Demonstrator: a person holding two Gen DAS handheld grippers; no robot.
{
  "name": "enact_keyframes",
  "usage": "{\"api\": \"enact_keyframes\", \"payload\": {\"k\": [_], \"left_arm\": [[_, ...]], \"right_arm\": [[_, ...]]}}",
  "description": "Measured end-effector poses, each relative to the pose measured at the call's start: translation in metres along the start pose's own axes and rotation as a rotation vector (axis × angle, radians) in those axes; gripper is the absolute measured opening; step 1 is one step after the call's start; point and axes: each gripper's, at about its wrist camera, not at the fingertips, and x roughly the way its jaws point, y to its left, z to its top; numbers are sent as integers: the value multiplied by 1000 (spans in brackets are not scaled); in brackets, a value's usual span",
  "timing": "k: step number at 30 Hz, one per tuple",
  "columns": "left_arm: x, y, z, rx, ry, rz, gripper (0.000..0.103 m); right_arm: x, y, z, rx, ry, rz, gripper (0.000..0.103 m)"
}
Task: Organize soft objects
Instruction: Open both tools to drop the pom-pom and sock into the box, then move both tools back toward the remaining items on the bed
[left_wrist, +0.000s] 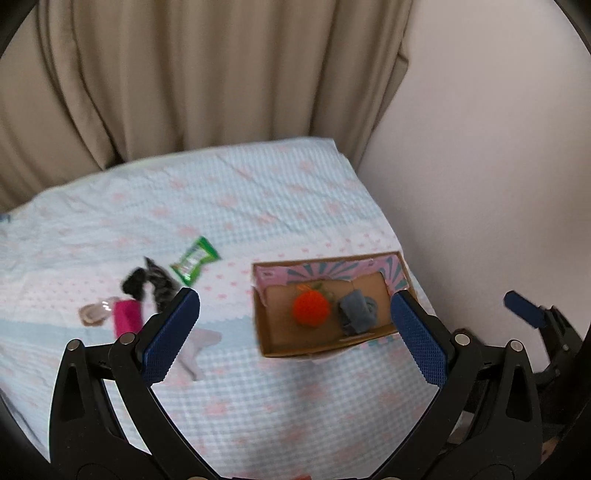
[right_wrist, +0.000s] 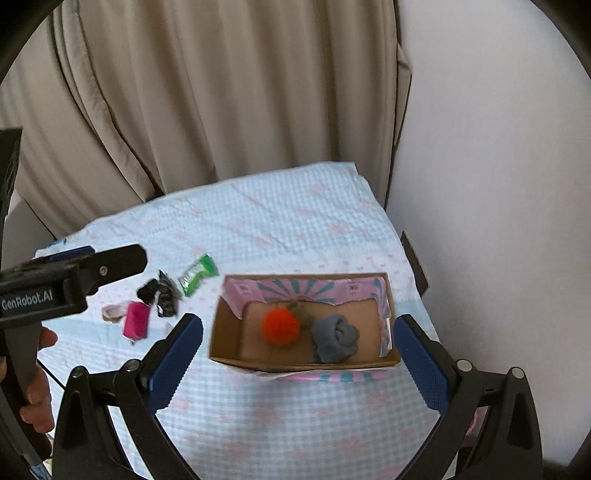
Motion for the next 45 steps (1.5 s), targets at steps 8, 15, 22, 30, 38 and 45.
{"api": "enact_keyframes", "payload": {"k": [8,15,22,30,38,45], "left_arm": [[-86,45,-24,41,-137,41,103],[-126,108,-51,21,-185,55,103],[-147,185,-70,-19,-187,73,103],[-146,262,-80,-5,-182,101,103],[-90,336,-92,13,-121,50,103],[-3,364,-110,28,-61,31,103]], "right_arm": [[-68,47,-5,32,-129,-21,103],[-100,96,-15,50,-220,-61,103],[-110,152,-27,74,-282,-81,103],[-91,226,-33,93,-308,-78,103],[-35,285,-47,148,-279,-112,103],[49,309,-74,182,-210,-143,103]]}}
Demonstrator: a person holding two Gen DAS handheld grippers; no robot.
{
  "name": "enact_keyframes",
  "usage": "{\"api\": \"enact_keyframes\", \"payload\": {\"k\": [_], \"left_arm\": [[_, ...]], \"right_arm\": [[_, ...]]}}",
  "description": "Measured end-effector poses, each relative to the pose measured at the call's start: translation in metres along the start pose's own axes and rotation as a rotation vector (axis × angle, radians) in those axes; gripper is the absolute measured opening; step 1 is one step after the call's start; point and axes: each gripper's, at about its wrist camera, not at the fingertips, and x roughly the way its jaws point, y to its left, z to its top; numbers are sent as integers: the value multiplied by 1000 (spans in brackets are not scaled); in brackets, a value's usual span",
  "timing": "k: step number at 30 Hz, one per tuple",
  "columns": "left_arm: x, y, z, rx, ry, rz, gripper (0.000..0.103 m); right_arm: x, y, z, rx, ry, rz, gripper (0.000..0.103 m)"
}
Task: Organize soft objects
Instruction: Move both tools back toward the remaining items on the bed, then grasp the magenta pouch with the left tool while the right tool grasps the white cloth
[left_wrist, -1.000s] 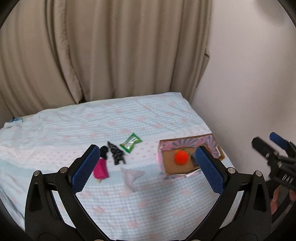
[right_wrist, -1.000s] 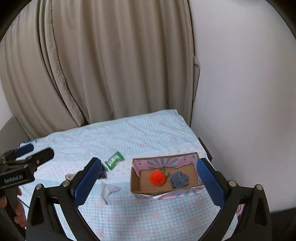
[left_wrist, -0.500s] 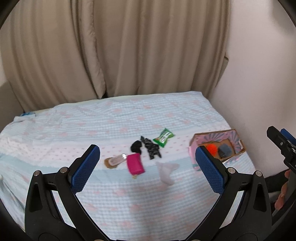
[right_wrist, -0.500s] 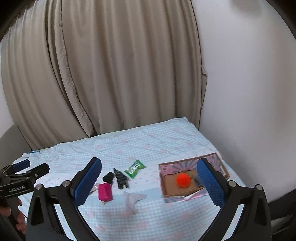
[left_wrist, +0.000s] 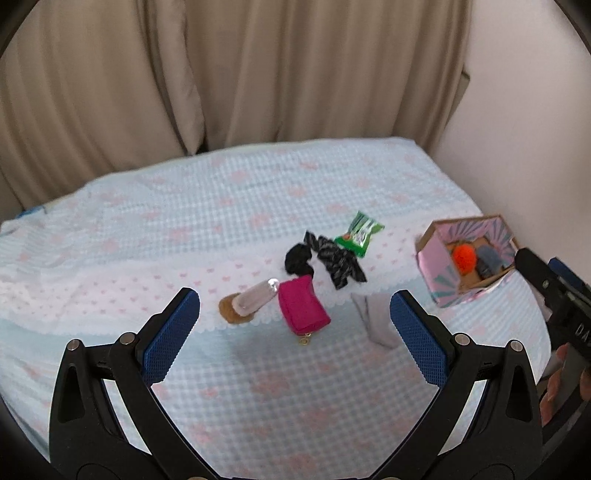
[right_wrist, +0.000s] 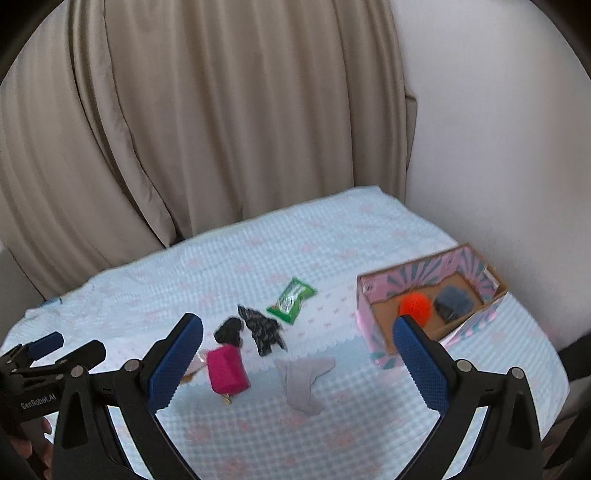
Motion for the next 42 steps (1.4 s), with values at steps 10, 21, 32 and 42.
{"api": "enact_keyframes", "payload": {"k": [10,21,32,42], "left_arm": [[147,4,-43,13,49,-48,101],[244,-8,-67,23,98,-68,96],[278,-19,-79,49,135,-11,84],[282,-14,-86,-7,161,-20,68]], "right_arm": [[119,3,-81,-56,93,-41,102],[218,-8,-141,-97,175,-63,98],[270,-11,-168,-129,269,-57,75],[271,-5,-160,-176,256,-39,33]]}}
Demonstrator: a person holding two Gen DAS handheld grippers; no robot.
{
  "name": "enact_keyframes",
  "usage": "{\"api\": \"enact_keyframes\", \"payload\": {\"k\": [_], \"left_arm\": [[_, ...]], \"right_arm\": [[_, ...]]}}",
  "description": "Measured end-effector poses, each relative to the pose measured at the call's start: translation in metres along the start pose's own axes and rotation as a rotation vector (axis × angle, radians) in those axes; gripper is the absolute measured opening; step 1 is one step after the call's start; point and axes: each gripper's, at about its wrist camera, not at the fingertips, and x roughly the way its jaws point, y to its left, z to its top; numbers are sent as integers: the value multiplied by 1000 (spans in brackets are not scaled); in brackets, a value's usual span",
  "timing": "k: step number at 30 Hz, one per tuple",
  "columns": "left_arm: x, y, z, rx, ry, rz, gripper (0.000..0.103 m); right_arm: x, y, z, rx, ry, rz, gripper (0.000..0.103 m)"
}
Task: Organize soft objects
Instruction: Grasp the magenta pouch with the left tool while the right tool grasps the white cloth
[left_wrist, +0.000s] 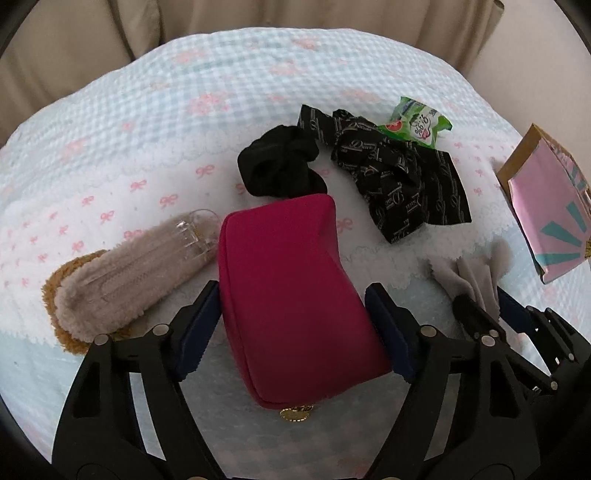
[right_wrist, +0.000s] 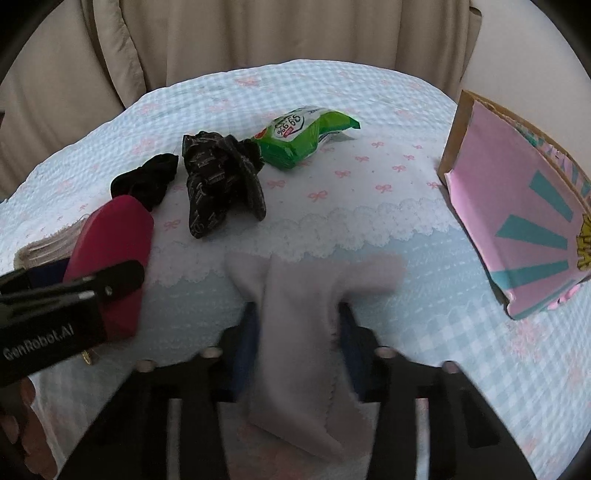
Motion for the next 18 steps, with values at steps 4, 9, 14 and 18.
{"api": "enact_keyframes", "payload": {"k": [4,9,14,18], "left_arm": [[-3,0,3,0,2,0,51],[-12,4,3,-14,0,-7,41],[-35,5,7,-31,9,-8,40],[-70,3,17,-63,5,-16,40]], "right_arm": [[-1,-1,2,-2,7,9,19],[-10,0,5,10,4,40,14],[-30,0,14,26,-9,51,14],[-61,-5,30,50,-24,58,14]]}}
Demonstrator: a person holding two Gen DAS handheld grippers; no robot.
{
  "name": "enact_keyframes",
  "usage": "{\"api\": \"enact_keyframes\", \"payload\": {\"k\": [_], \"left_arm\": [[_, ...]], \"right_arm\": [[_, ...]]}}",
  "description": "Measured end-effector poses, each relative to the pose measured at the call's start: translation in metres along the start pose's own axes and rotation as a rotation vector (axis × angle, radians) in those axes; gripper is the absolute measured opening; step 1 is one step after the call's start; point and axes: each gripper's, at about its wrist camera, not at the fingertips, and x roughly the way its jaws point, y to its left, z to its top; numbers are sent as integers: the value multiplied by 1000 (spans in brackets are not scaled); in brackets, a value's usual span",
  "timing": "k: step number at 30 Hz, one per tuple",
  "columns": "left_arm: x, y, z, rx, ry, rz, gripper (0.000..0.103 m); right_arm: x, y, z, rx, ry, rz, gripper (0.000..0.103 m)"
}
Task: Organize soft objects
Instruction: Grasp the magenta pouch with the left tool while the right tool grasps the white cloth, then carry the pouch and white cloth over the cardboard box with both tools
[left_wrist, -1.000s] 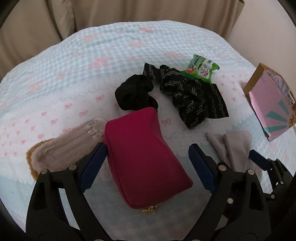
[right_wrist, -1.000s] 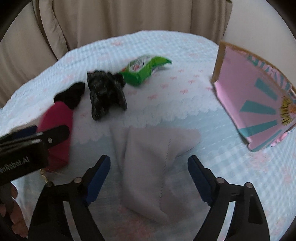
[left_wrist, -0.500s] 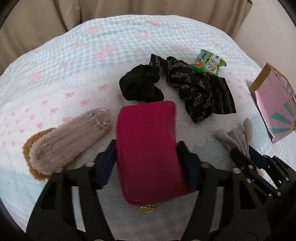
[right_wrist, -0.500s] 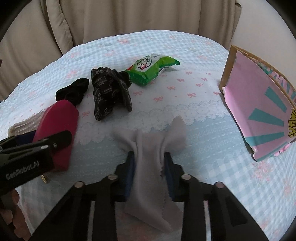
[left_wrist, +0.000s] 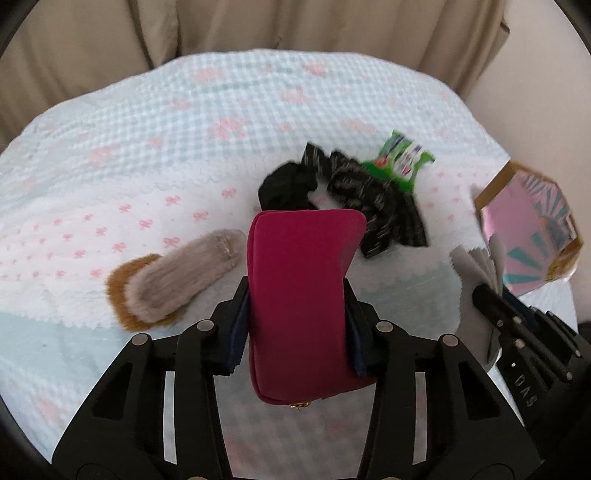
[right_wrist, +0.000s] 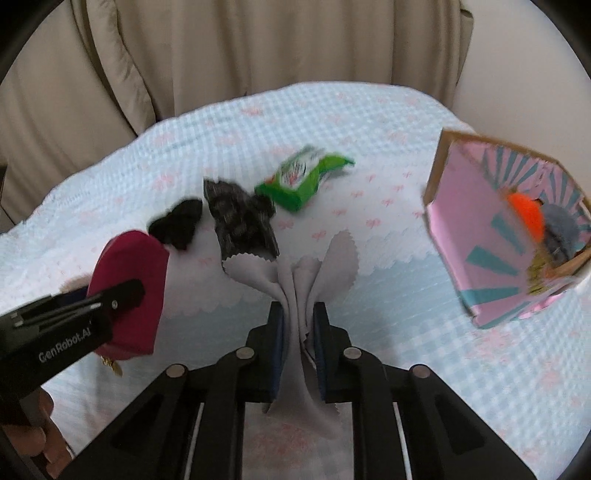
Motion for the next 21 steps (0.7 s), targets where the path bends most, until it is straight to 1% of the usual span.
{"api": "enact_keyframes", "payload": {"k": [4,7,12,14,17,21], "left_arm": [[-43,-11,13,2,-29,-14,40],[-82,-22,25,12,-65,-27,40],[-139,-40,48,14,-112,-45,40],[-165,-51,59,26,-137,-48,40],[-193,-69,72,50,-166,-44,40],[-223,-100,84,55,-196,-40,40]], "right_arm": [[-41,0,20,5,-40,3,14],[-76,-1,35,12,-70,9,14],[-137,-7,61,44,-127,21,14],[-160,-12,70,55,-151,26,14],[-187,-20,84,62,-177,36,14],[-218,-43,103,69,-218,55,14]]}}
